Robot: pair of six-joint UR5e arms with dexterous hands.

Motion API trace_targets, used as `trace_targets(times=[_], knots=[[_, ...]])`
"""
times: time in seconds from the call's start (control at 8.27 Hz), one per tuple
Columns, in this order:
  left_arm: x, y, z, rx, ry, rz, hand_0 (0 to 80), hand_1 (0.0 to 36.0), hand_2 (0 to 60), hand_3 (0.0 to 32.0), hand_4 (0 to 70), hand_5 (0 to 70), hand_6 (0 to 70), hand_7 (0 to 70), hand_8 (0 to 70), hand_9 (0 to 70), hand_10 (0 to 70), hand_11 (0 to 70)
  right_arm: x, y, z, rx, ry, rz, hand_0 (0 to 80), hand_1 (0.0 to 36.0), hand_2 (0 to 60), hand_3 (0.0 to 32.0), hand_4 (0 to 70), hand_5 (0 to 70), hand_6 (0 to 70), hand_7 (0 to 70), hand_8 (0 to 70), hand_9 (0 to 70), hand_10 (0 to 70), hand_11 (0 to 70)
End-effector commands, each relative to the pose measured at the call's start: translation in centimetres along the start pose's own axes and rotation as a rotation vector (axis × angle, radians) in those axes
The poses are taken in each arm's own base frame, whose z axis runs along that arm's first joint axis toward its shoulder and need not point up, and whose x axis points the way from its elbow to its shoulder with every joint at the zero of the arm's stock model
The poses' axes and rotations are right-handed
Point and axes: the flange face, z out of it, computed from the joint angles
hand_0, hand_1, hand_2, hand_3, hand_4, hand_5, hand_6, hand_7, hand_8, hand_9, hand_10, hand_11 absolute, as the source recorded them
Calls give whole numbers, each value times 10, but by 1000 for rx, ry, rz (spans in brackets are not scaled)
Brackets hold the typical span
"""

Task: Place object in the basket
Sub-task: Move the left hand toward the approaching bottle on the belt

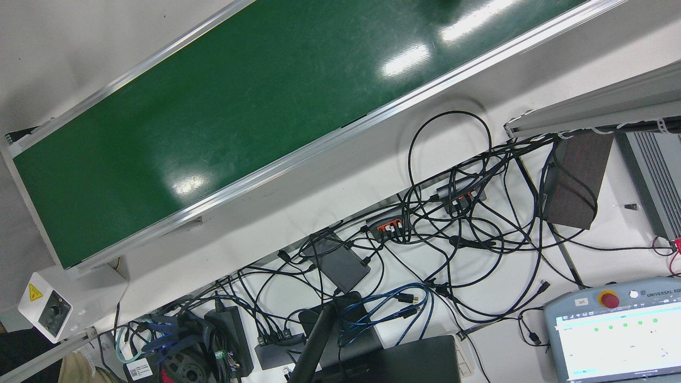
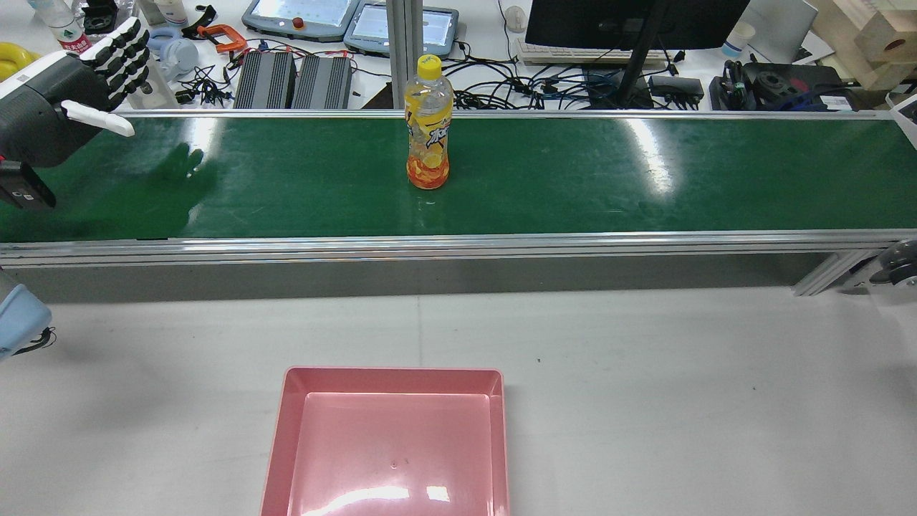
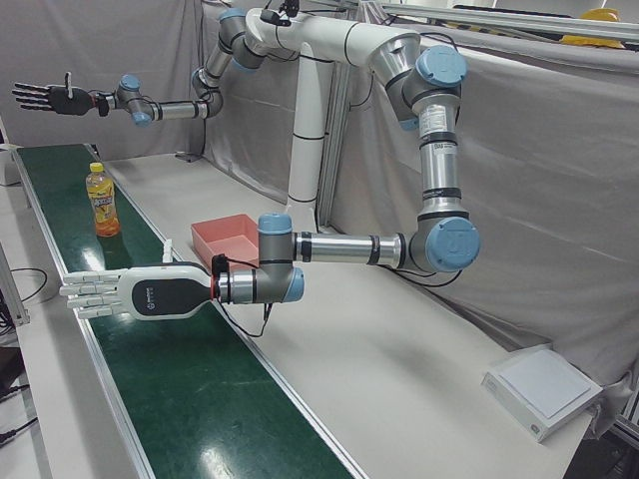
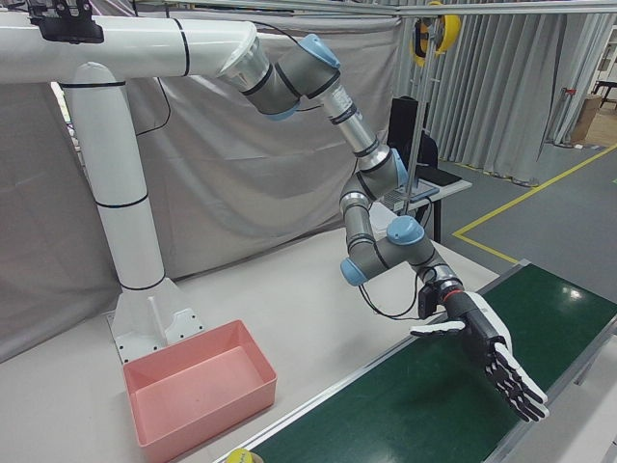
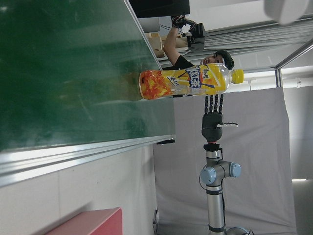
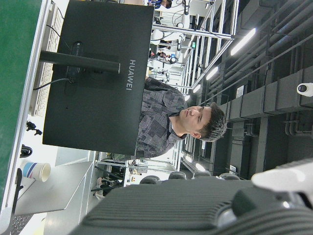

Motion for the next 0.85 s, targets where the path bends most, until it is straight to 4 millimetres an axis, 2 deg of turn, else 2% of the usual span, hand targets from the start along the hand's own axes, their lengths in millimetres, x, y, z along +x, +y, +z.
trace_targets(times=[0.0, 0.12, 0.36, 0.48, 0.73], knots=[[-5, 5, 2, 34, 22, 17, 624, 122, 0, 8, 0, 14, 0, 0, 0, 0, 0, 0, 0, 0, 0, 0, 0, 0, 0, 0, 0, 0, 0, 0, 0, 0, 0, 0, 0, 0], [-7, 5, 1, 41, 29, 19, 627, 123, 0, 4, 0, 15, 0, 0, 0, 0, 0, 0, 0, 0, 0, 0, 0, 0, 0, 0, 0, 0, 0, 0, 0, 0, 0, 0, 0, 0], [-23, 9, 2, 32, 11, 4, 630, 124, 0, 0, 0, 20, 0, 0, 0, 0, 0, 0, 0, 0, 0, 2, 0, 0, 0, 0, 0, 0, 0, 0, 0, 0, 0, 0, 0, 0], [-20, 16, 3, 18, 17, -1, 628, 121, 0, 0, 0, 21, 0, 0, 0, 0, 0, 0, 0, 0, 0, 2, 0, 0, 0, 0, 0, 0, 0, 0, 0, 0, 0, 0, 0, 0], [-15, 43, 3, -21, 20, -9, 630, 122, 0, 0, 0, 11, 0, 0, 0, 0, 0, 0, 0, 0, 0, 0, 0, 0, 0, 0, 0, 0, 0, 0, 0, 0, 0, 0, 0, 0]])
